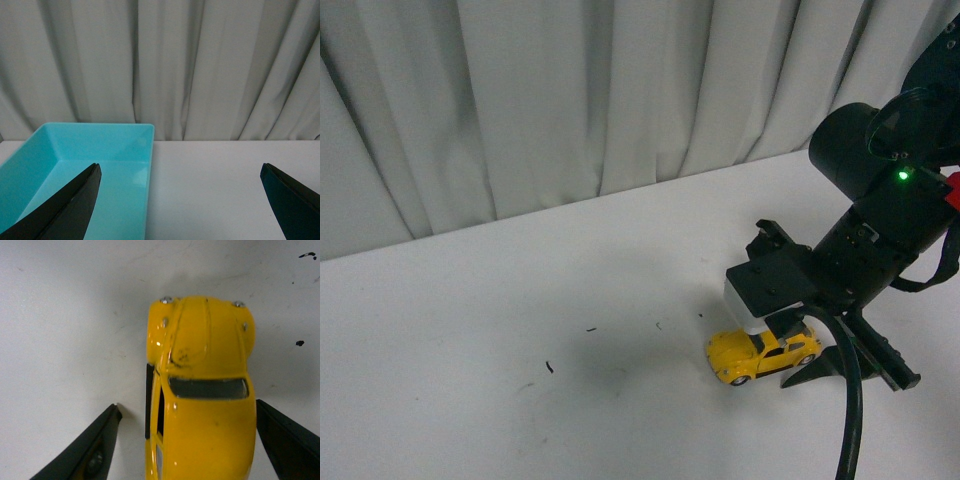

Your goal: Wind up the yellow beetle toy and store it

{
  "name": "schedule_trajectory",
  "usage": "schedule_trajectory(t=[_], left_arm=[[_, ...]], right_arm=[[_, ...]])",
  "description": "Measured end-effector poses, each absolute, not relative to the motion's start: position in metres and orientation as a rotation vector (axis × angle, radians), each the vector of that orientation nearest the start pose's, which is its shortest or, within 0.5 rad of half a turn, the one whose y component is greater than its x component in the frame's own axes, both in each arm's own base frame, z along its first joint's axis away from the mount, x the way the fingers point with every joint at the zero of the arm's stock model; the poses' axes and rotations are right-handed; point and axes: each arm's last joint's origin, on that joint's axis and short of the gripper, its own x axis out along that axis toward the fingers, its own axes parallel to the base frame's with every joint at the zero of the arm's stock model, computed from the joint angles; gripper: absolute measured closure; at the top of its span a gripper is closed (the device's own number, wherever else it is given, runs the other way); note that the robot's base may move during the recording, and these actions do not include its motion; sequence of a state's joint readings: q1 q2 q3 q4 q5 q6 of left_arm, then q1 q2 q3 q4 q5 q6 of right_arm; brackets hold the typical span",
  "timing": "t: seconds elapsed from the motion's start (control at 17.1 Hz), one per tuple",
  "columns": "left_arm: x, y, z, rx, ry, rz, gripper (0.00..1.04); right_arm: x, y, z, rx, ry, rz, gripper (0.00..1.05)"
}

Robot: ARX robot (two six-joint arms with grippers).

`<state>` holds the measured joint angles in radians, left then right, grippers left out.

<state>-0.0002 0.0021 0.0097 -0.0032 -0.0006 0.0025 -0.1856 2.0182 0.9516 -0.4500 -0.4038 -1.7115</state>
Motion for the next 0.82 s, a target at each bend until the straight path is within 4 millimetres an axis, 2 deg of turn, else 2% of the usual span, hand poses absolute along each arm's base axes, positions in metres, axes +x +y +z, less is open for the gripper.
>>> schedule_trajectory(t=[0.12, 0.82], left_arm=[[0.0972, 0.0000, 0.1663, 0.002, -0.004, 0.000, 0.07], [0.0972, 0.0000, 0.1663, 0.002, -0.004, 0.000, 0.07]], right_arm=[[0.3070, -0.0462, 0.0633, -0.955, 0.855, 1.256, 0.06], [0.3068, -0.0416, 0.0643, -0.963, 0.860, 1.256, 0.07]])
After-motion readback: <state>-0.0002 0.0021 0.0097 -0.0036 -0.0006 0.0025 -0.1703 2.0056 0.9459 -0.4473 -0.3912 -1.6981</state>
